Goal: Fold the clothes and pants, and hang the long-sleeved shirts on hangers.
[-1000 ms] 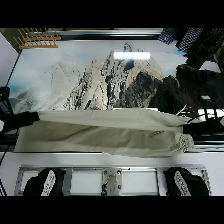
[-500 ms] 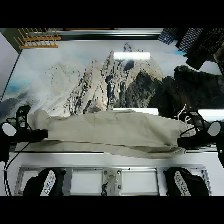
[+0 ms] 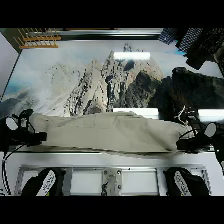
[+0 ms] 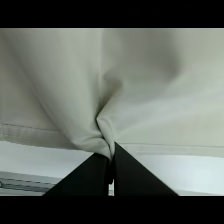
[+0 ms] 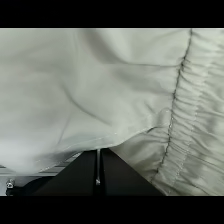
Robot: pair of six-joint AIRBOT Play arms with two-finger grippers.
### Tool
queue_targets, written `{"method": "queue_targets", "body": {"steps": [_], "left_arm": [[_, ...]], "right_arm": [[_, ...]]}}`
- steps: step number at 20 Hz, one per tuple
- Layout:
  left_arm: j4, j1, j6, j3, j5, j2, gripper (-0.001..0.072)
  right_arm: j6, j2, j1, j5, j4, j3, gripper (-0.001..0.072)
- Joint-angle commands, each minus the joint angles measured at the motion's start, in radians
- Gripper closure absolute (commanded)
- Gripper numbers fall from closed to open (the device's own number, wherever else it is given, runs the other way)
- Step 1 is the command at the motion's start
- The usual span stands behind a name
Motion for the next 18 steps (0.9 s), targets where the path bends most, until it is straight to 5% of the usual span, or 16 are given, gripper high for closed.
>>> {"method": "queue_targets", "body": {"steps": [1,3,4,5,6,13,18], "left_arm": [[0.014,0.0,-0.01,0.002,0.011,0.029,0.0703],[0.015,0.0,-0.011,0.002,0.01,0.047,0.07],[0.015,0.0,-0.011,0.003,0.014,0.058,0.0439],[0.014,0.0,-0.012,0.004,0.02,0.071,0.0128],[0.014,0.0,-0.014,0.015,0.021,0.084,0.0081],[0.015,0.0,-0.137,0.235,0.008,0.134,0.0081],[-0.065,0.0,-0.153,0.309,0.024,-0.037,0.0081]], "right_arm": [[0.006,-0.004,0.001,-0.006,-0.006,-0.001,0.0687],[0.011,-0.004,0.001,-0.006,0.005,-0.001,0.068],[0.013,-0.004,0.001,-0.006,0.014,-0.001,0.0603],[0.013,-0.002,0.001,-0.003,0.024,0.001,0.0373],[0.013,0.0,0.0,0.006,0.037,0.011,0.02],[0.087,0.042,-0.001,0.003,0.046,0.29,0.018],[0.087,0.01,-0.031,-0.05,0.052,0.322,0.0168]]}}
